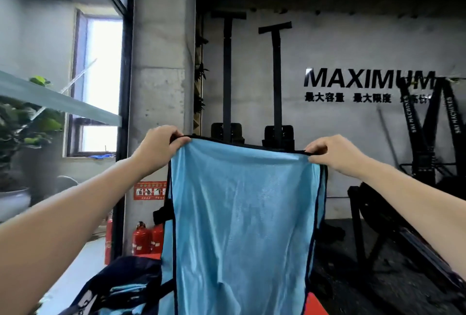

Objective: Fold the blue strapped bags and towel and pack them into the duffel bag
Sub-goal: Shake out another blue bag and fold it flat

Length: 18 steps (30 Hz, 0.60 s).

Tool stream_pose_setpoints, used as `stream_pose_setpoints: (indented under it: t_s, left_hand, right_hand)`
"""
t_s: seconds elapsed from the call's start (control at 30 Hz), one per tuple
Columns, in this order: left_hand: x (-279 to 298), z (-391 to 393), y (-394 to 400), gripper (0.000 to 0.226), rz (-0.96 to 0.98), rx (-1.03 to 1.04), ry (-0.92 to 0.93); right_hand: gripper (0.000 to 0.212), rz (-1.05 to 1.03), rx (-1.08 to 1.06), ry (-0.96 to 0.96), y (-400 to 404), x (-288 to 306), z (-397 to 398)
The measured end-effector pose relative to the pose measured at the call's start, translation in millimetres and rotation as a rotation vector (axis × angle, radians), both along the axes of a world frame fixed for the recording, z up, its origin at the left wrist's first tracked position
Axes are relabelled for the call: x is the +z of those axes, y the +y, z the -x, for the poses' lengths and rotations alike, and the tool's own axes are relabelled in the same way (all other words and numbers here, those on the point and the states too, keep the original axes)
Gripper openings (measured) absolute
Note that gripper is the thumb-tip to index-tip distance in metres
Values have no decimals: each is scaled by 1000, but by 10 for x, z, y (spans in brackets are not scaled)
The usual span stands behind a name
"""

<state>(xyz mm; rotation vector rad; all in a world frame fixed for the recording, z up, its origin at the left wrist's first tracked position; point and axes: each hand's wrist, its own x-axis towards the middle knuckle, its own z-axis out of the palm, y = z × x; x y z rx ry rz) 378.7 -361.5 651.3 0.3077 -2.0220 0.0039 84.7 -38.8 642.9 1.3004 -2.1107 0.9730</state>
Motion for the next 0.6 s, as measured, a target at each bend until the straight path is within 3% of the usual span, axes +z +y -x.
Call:
stream_pose_setpoints:
  t_s: [0.2,0.47,0.6]
  left_hand:
    - [133,-216,56,4,-114,-45,-22]
    - [123,-328,23,21,-185,-20,-74]
    - [113,-372,4,14,-229,-63,-92]
  right_hand:
    - [11,-11,4,-12,94,159,-131]
    - [13,-24,98,-138,145,150,-120]
    - [16,-27,105,-170,136,177,-92]
